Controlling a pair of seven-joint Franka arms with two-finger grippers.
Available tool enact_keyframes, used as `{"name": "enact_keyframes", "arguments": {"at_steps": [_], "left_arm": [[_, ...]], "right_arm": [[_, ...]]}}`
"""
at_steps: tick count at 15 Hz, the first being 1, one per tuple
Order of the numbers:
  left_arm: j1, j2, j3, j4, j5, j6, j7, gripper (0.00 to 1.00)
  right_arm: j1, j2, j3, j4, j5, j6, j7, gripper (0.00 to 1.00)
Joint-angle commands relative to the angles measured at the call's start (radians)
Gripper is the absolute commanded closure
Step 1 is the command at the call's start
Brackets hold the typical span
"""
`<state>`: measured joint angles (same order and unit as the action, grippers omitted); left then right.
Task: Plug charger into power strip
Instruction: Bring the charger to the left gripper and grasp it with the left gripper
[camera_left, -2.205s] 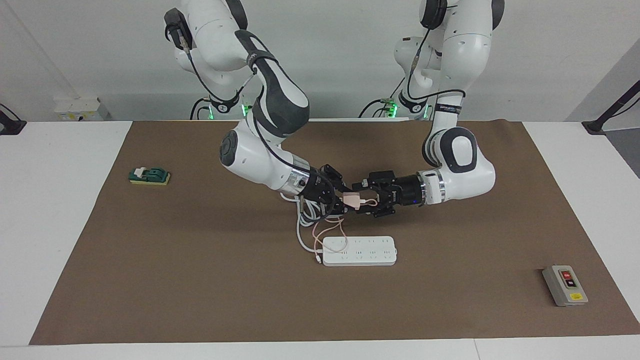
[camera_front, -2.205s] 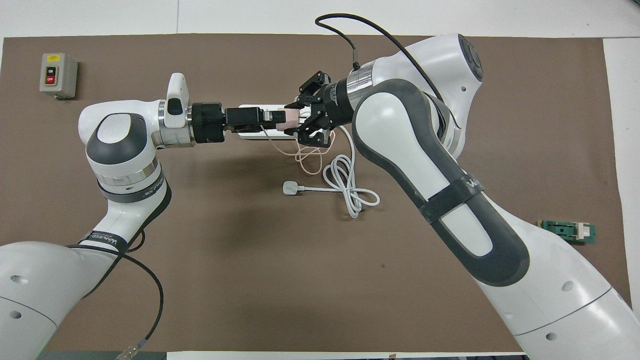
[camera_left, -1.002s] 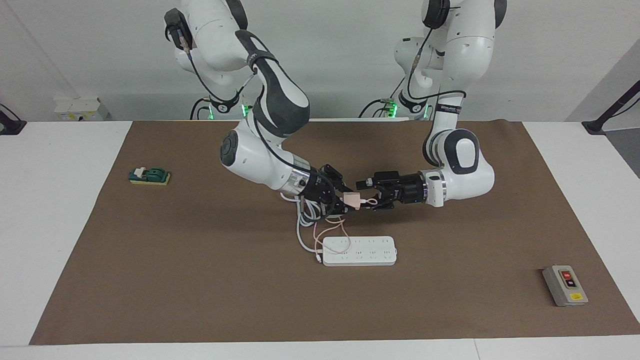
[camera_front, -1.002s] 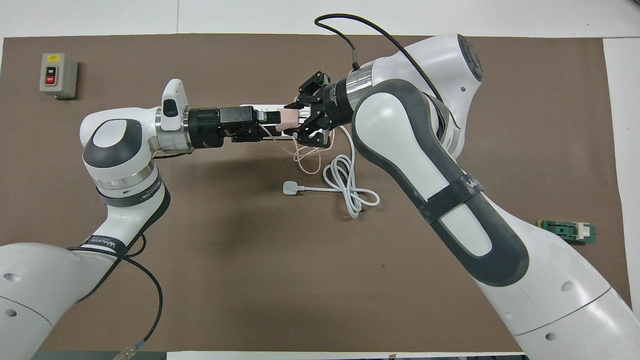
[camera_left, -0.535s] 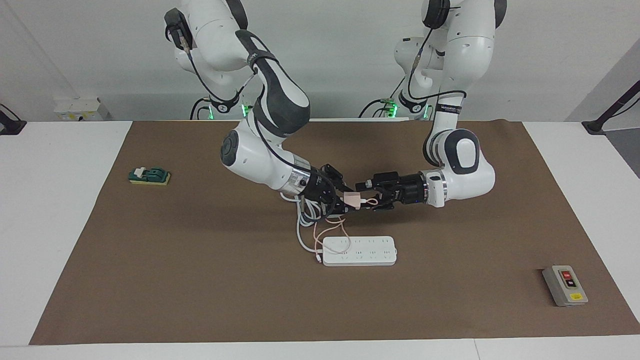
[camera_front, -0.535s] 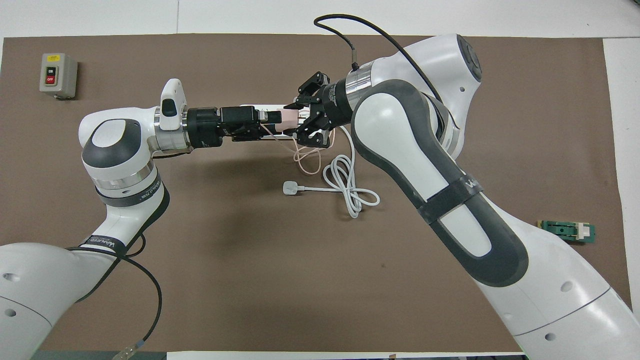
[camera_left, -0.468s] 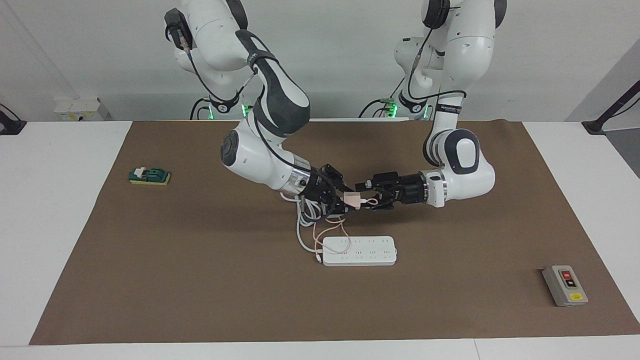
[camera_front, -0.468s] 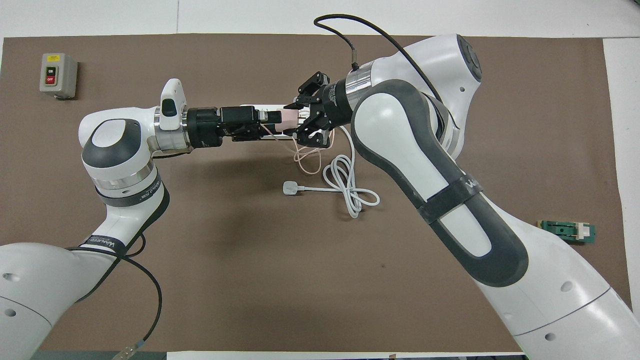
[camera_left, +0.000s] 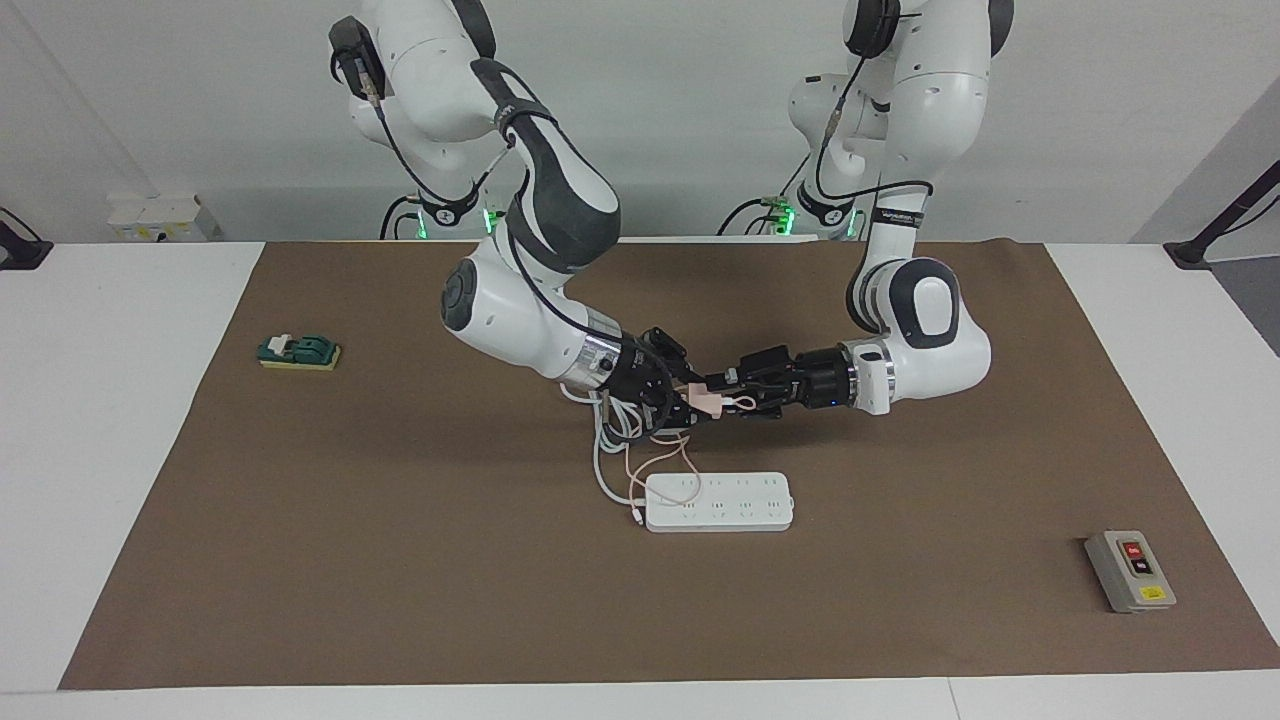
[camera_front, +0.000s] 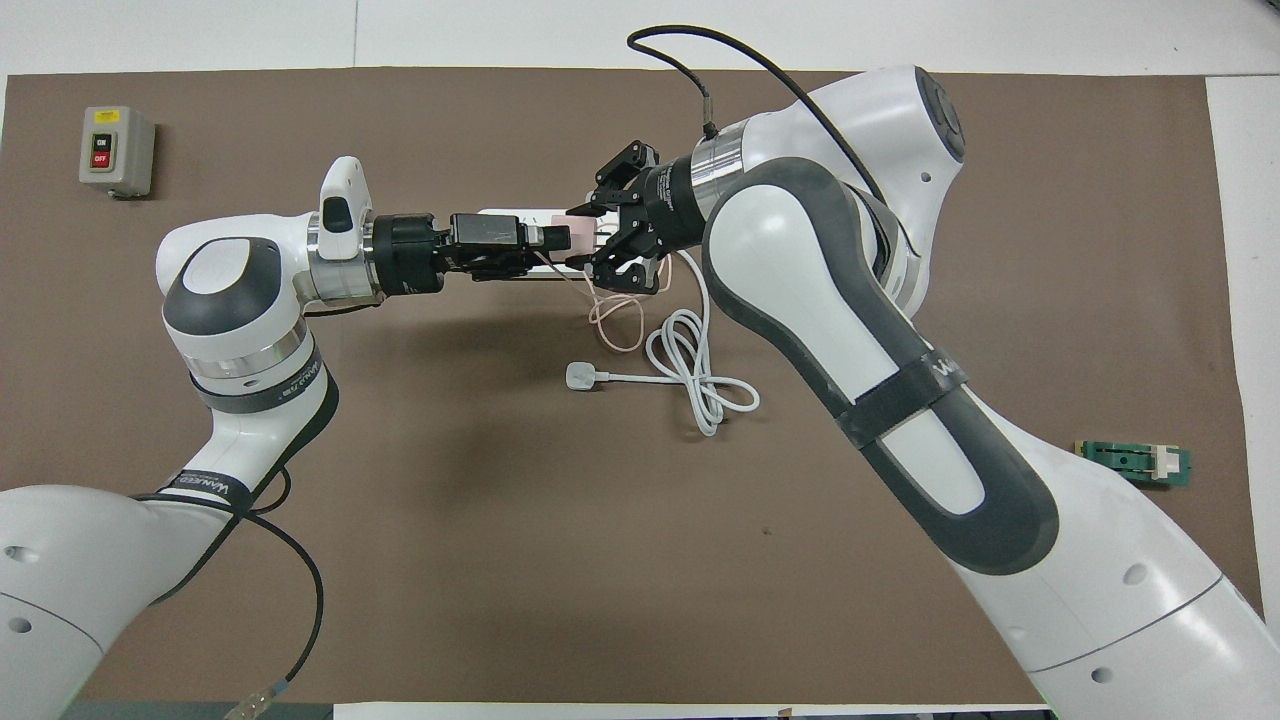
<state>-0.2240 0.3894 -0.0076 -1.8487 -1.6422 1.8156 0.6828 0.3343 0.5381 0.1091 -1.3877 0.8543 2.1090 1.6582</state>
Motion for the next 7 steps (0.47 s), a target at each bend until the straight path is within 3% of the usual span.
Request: {"name": "enact_keyframes", "arguments": {"at_steps": [1, 4, 5, 7], "left_arm": [[-0.009, -0.020, 0.006, -0.012, -0.016, 0.019, -0.011, 0.62], [-0.009, -0.020, 0.006, -0.012, -0.013, 0.025, -0.011, 0.95], [-0.009, -0.020, 0.006, -0.011, -0.013, 0.027, -0.011, 1.00], [-0.009, -0.018, 0.006, -0.004, -0.013, 0.031, -0.011, 1.00]], "right_arm": [[0.002, 0.020, 0.003, 0.033, 0.023, -0.003, 0.018, 1.00], [0.002, 0.020, 0.003, 0.035, 0.023, -0.003, 0.018, 1.00], [0.002, 0.020, 0.003, 0.035, 0.023, -0.004, 0.018, 1.00], [0.002, 0.020, 0.003, 0.035, 0.023, -0.004, 0.018, 1.00]]}}
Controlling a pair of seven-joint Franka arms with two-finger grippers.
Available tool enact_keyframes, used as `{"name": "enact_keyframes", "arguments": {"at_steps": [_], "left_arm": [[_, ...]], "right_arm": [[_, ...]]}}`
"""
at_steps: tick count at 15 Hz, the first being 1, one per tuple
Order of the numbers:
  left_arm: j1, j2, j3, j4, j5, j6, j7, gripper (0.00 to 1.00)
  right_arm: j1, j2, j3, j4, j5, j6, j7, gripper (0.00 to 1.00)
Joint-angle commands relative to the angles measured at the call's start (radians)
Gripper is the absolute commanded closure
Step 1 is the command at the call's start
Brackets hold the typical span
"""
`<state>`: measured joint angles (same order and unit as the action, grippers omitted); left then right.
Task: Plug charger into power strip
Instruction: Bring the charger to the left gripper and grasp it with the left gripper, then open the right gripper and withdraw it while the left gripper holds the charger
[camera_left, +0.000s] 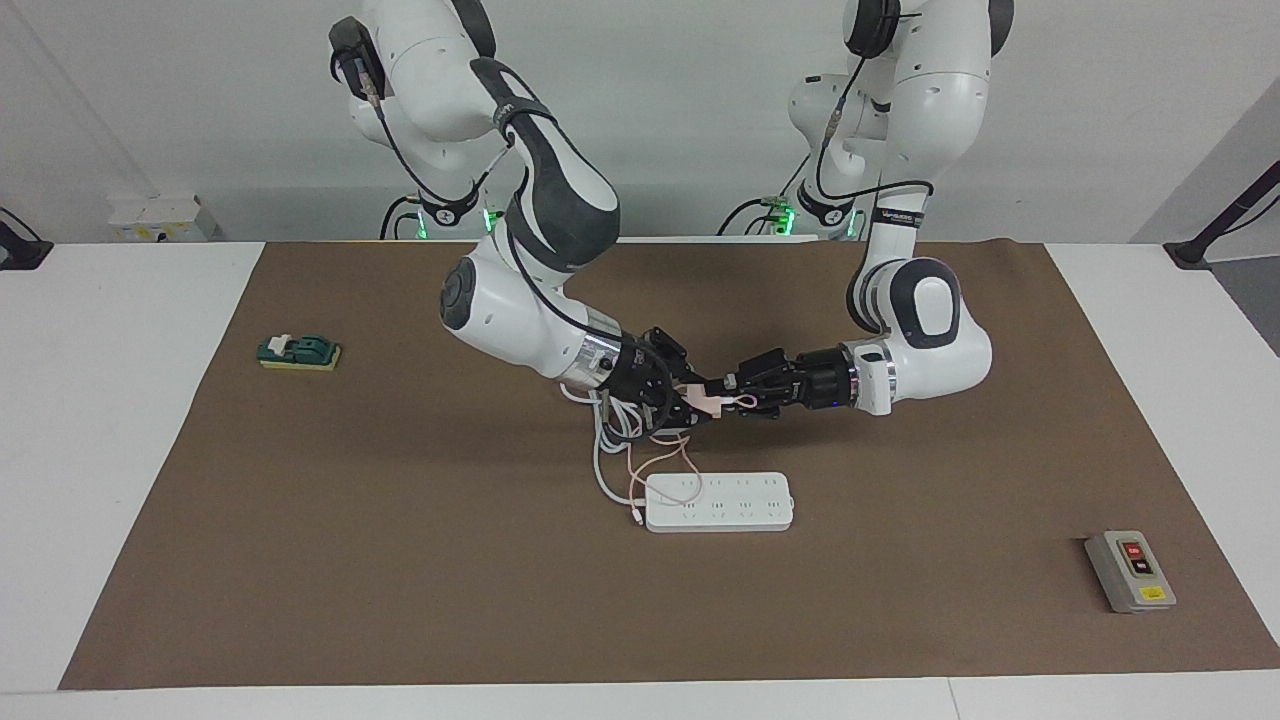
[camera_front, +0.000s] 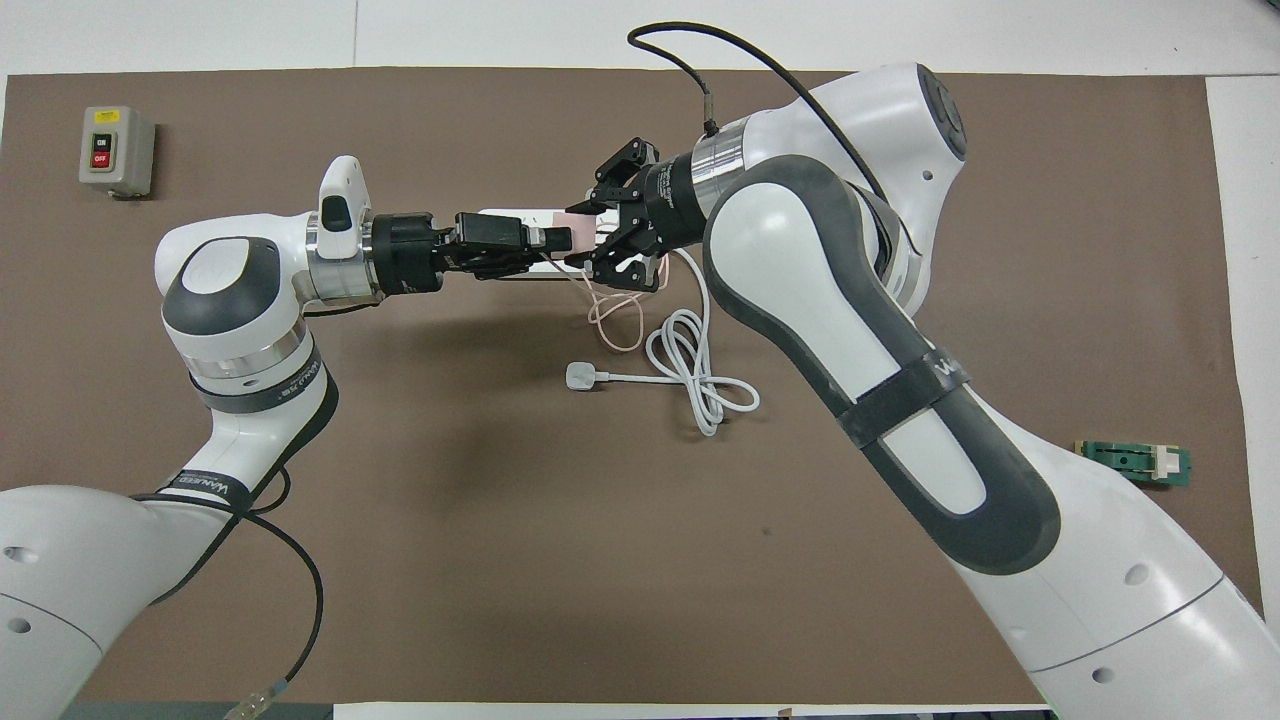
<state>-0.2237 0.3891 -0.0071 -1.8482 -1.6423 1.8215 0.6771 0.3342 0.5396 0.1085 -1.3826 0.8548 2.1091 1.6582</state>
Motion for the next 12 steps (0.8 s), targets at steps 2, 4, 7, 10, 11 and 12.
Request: {"name": "enact_keyframes", "arguments": {"at_steps": [2, 4, 7, 10, 11, 12], "left_arm": [[-0.009, -0.016, 0.006, 0.003, -0.011, 0.027, -0.005, 1.00], [-0.008, -0.016, 0.006, 0.006, -0.011, 0.025, -0.007, 1.00], [-0.003, -0.013, 0.006, 0.026, -0.007, 0.021, -0.008, 1.00], [0.014, -0.010, 0.006, 0.041, -0.005, 0.003, -0.010, 1.00], [0.024, -0.010, 0.006, 0.041, 0.001, -0.005, -0.010, 1.00], [0.024, -0.010, 0.006, 0.041, 0.002, -0.007, -0.010, 1.00]], "right_arm": [[0.002, 0.019, 0.004, 0.030, 0.023, -0.004, 0.018, 1.00], [0.002, 0.019, 0.004, 0.030, 0.023, -0.004, 0.018, 1.00], [0.002, 0.019, 0.004, 0.030, 0.023, -0.004, 0.018, 1.00], [0.000, 0.019, 0.004, 0.030, 0.026, -0.009, 0.020, 0.75], [0.002, 0.019, 0.004, 0.030, 0.023, -0.009, 0.023, 0.01], [0.002, 0.019, 0.004, 0.030, 0.021, -0.001, 0.032, 0.00]]}}
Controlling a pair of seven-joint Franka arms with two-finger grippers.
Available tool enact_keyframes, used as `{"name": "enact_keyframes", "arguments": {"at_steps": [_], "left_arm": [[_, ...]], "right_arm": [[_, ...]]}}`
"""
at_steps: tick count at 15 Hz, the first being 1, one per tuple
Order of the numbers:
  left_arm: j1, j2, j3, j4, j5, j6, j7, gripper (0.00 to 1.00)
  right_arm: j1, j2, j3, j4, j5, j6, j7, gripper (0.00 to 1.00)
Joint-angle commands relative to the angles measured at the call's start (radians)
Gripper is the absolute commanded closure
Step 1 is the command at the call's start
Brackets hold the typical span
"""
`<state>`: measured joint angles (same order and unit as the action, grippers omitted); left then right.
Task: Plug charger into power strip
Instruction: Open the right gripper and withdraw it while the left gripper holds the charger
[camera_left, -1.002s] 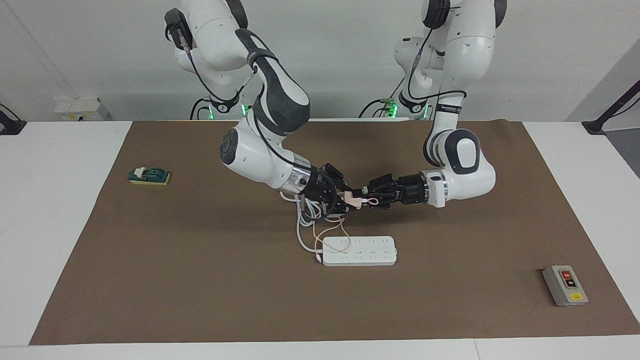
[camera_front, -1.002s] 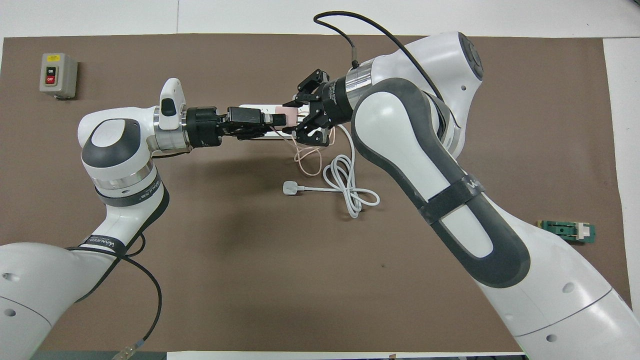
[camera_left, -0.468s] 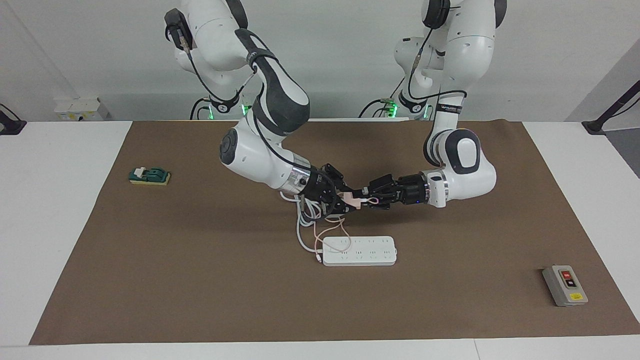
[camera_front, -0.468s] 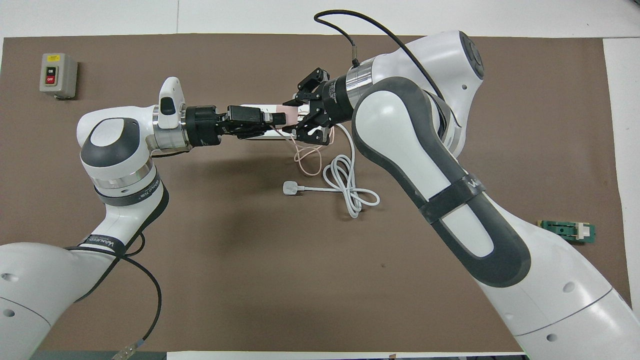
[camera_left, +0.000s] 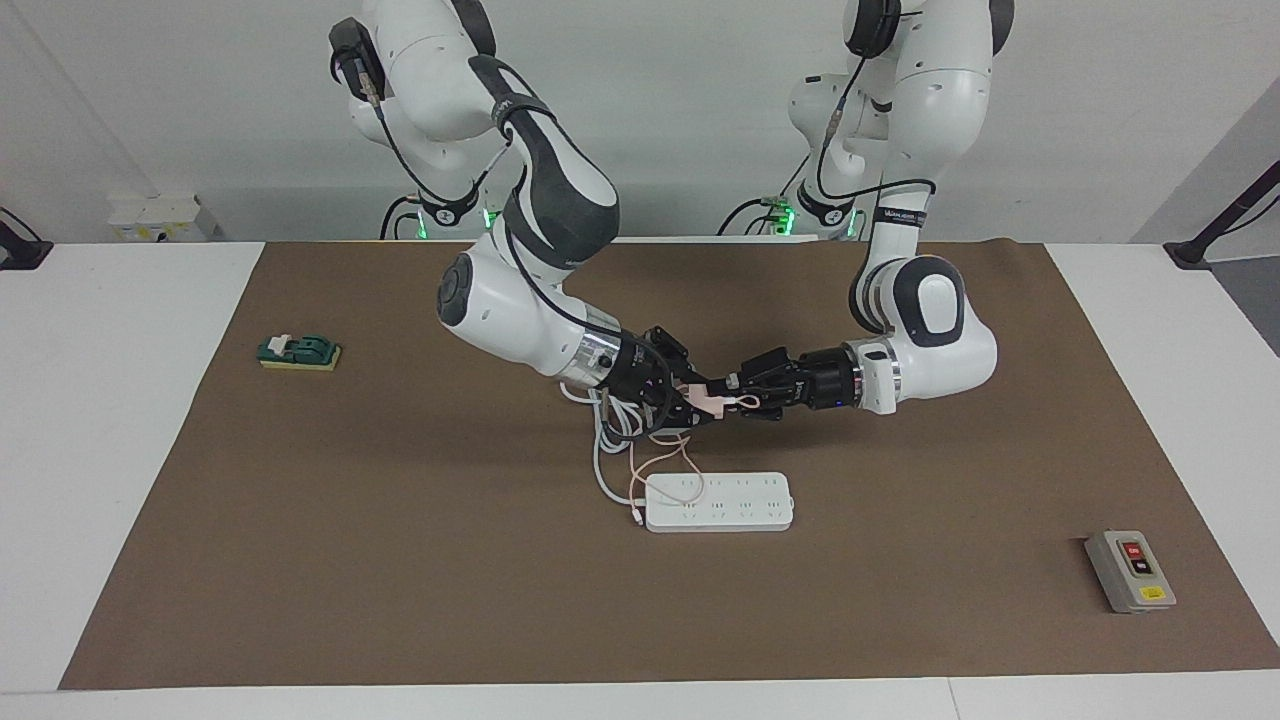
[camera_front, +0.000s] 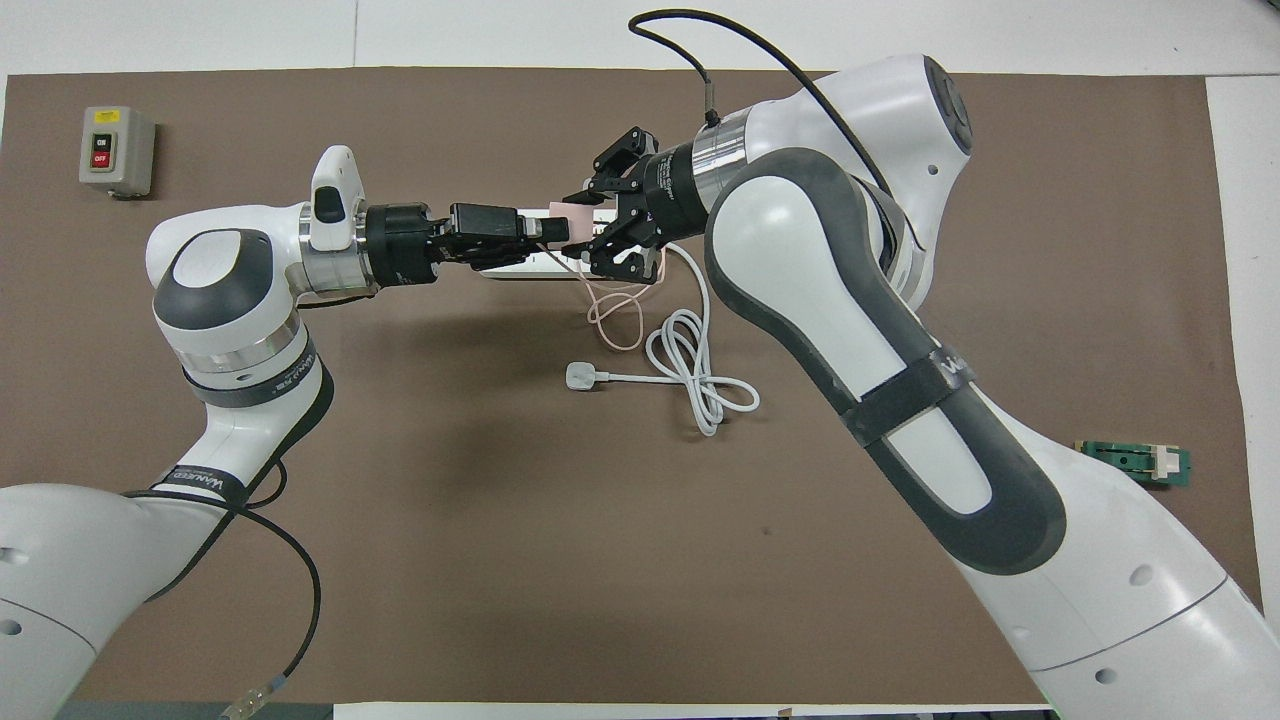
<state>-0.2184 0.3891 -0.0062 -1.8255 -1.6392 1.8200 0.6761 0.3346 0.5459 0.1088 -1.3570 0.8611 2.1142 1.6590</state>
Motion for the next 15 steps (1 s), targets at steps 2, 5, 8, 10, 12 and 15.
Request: {"name": "enact_keyframes", "arguments": {"at_steps": [2, 5, 8, 10, 12, 15], "left_arm": [[0.022, -0.012, 0.005, 0.020, -0.001, -0.007, -0.007, 1.00], [0.047, -0.015, 0.008, 0.023, 0.001, -0.034, -0.007, 1.00], [0.109, -0.024, 0.011, 0.023, 0.041, -0.111, -0.007, 1.00], [0.169, -0.026, 0.011, 0.037, 0.093, -0.168, -0.007, 1.00], [0.226, -0.030, 0.011, 0.038, 0.146, -0.221, -0.004, 1.00], [0.315, -0.035, 0.012, 0.043, 0.228, -0.283, -0.001, 1.00]], "right_arm": [[0.003, 0.012, 0.003, 0.004, 0.015, -0.002, 0.035, 0.00], [0.003, 0.012, 0.003, 0.004, 0.015, 0.000, 0.035, 0.00], [0.000, 0.012, 0.003, 0.004, 0.015, -0.005, 0.035, 0.00], [-0.002, 0.012, 0.003, 0.006, 0.015, -0.008, 0.035, 0.00], [-0.012, 0.012, 0.002, 0.016, 0.015, -0.019, 0.035, 0.00], [-0.051, 0.009, -0.003, 0.021, 0.015, -0.062, 0.036, 0.00]]}}
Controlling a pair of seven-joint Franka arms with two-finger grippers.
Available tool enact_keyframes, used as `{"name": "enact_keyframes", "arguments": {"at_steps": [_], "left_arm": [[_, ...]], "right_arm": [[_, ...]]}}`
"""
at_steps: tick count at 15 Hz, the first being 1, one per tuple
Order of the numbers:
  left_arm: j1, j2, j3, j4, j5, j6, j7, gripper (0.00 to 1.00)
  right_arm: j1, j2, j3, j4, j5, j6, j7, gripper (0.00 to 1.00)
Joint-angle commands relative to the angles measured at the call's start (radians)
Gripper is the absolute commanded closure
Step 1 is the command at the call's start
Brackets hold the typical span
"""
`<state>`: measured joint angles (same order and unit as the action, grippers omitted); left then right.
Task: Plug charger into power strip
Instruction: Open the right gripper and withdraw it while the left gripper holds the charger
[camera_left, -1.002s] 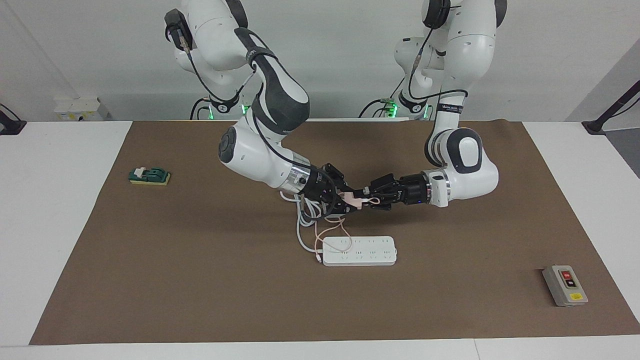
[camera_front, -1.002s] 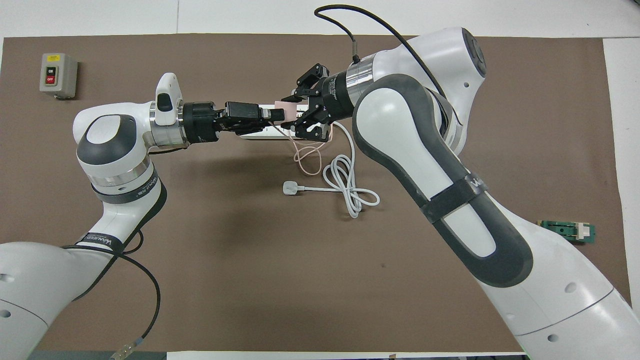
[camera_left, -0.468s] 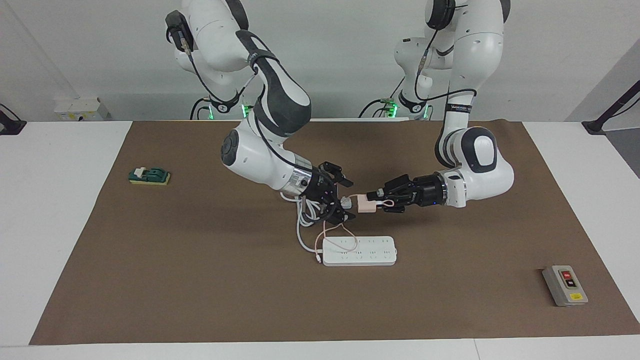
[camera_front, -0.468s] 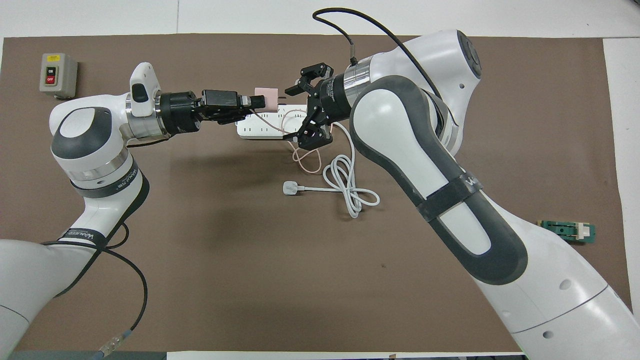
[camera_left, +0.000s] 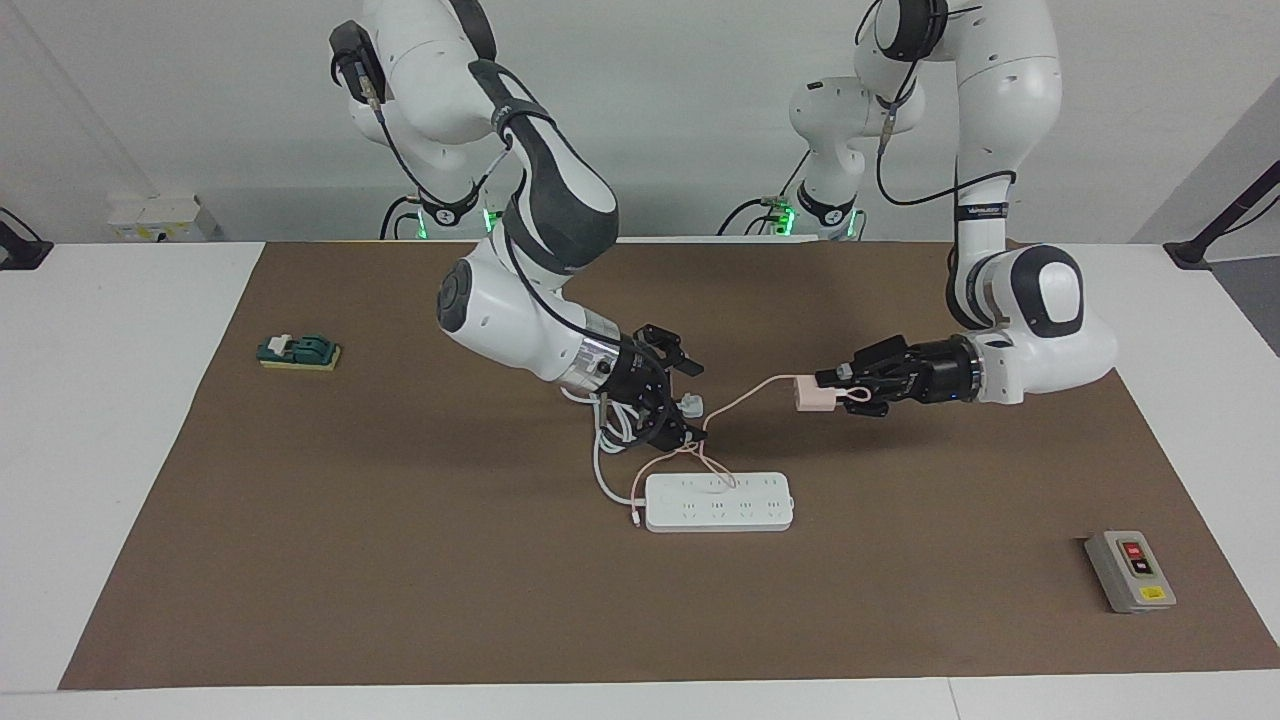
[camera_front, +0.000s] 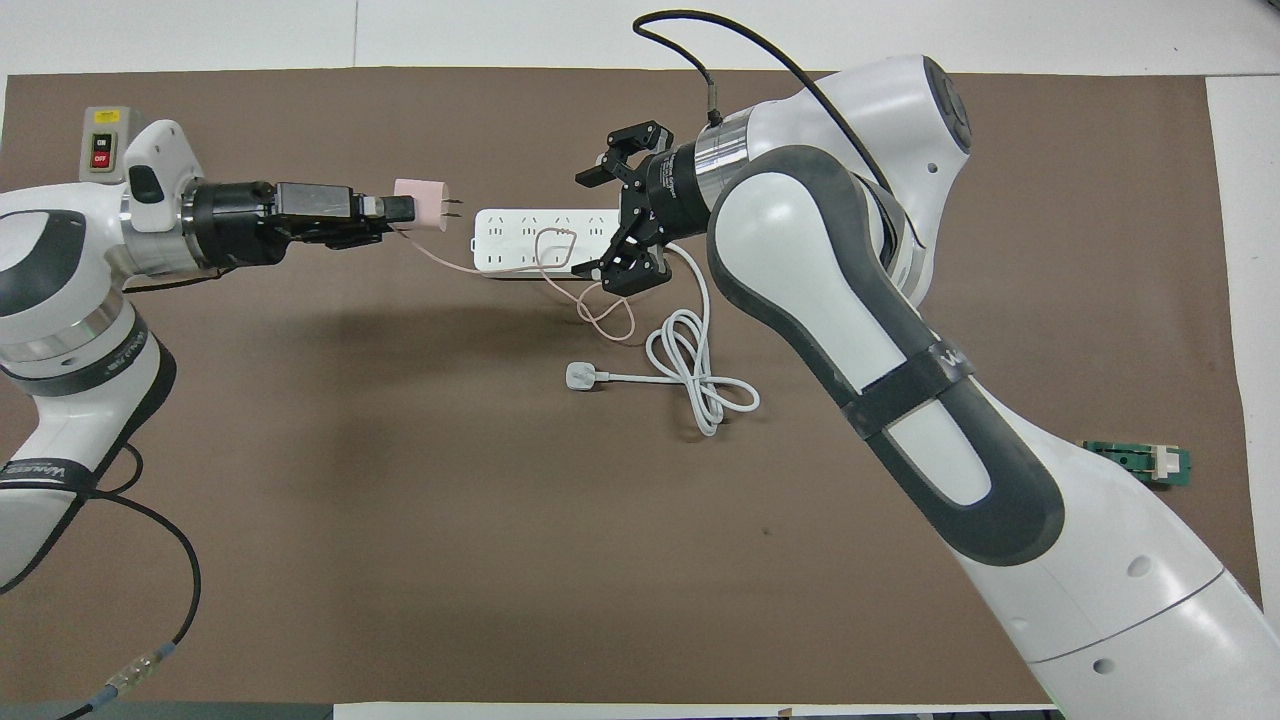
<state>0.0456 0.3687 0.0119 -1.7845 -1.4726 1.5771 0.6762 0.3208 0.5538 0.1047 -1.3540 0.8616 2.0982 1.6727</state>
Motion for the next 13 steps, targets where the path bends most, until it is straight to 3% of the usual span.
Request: {"name": "enact_keyframes", "arguments": {"at_steps": [1, 4, 8, 13], "left_arm": [[0.062, -0.014, -0.007, 0.013, 0.095, -0.035, 0.000, 1.00], [0.062, 0.005, -0.006, 0.107, 0.251, -0.006, 0.000, 1.00], [0.022, 0.090, -0.006, 0.285, 0.501, 0.009, 0.011, 1.00], [-0.128, 0.099, -0.007, 0.313, 0.774, 0.135, 0.259, 1.00]], "right_arm": [[-0.061, -0.003, 0.001, 0.021, 0.013, -0.067, 0.022, 0.00], [-0.127, -0.017, -0.005, 0.046, -0.001, -0.133, 0.022, 0.00], [-0.207, -0.043, -0.005, 0.046, -0.093, -0.194, 0.010, 0.00], [-0.296, -0.106, -0.005, 0.046, -0.216, -0.296, -0.112, 0.00]]}}
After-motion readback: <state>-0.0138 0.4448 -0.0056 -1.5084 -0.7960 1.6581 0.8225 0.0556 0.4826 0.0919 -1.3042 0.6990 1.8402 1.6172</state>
